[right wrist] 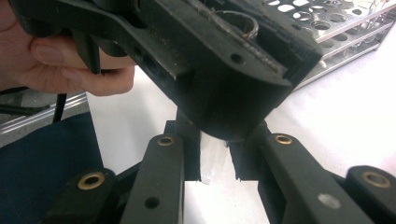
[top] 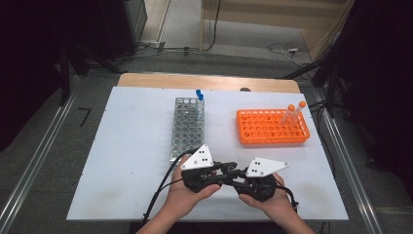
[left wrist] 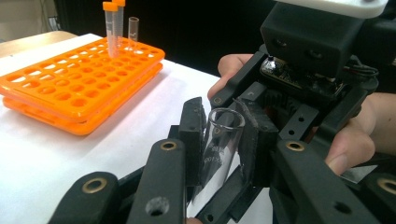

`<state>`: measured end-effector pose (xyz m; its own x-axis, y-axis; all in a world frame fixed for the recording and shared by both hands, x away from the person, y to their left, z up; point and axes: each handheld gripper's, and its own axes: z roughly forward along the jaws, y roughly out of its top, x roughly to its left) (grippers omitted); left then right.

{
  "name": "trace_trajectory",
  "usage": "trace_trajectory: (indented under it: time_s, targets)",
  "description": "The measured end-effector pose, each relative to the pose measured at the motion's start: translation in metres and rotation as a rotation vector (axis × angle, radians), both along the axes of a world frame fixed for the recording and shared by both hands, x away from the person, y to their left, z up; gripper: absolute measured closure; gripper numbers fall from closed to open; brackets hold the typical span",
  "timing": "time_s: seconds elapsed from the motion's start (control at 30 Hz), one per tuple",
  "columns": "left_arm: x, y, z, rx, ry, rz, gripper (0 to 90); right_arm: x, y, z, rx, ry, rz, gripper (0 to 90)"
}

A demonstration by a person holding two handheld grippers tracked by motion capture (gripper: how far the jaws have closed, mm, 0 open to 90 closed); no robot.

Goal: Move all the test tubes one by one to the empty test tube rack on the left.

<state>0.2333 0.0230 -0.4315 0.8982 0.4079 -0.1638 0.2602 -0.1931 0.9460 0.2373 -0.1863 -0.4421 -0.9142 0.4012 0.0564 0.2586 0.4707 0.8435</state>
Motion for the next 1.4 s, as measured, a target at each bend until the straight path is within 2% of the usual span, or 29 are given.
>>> trace_trajectory:
  time_s: [0.17,0.4,0.5,0.57,0.7,0.87,1.1,1.23,1.4]
  targets:
    - [-0.001,0.001,0.001,0.018,-0.025,0.016,76.1,0.001,0.001,0.000,0.008,0.013,-0.004,73.7]
    - [0.000,0.002,0.002,0.017,-0.019,0.033,76.4,0.002,0.001,-0.001,0.023,0.019,-0.014,72.4]
    - [0.004,0.007,0.004,-0.008,-0.004,0.051,76.4,0.002,0.000,-0.001,0.012,0.017,-0.033,59.5]
    - [0.006,0.011,0.006,-0.012,-0.003,0.070,76.4,0.003,-0.004,-0.001,0.022,0.026,-0.041,52.8]
    - [0.014,0.021,0.010,-0.028,0.000,0.106,76.4,0.004,-0.015,0.000,0.036,0.021,-0.052,39.3]
    - [0.025,0.033,0.017,-0.029,-0.017,0.148,76.5,0.008,-0.038,0.001,0.060,0.009,-0.100,24.6]
    - [0.044,0.048,0.027,-0.052,-0.042,0.208,76.4,0.012,-0.064,0.000,0.100,0.002,-0.165,16.4]
    - [0.057,0.055,0.029,-0.041,-0.046,0.239,76.4,0.010,-0.077,-0.001,0.104,0.004,-0.191,13.8]
    - [0.075,0.064,0.033,-0.054,-0.043,0.276,76.5,0.005,-0.093,-0.003,0.107,0.021,-0.210,13.5]
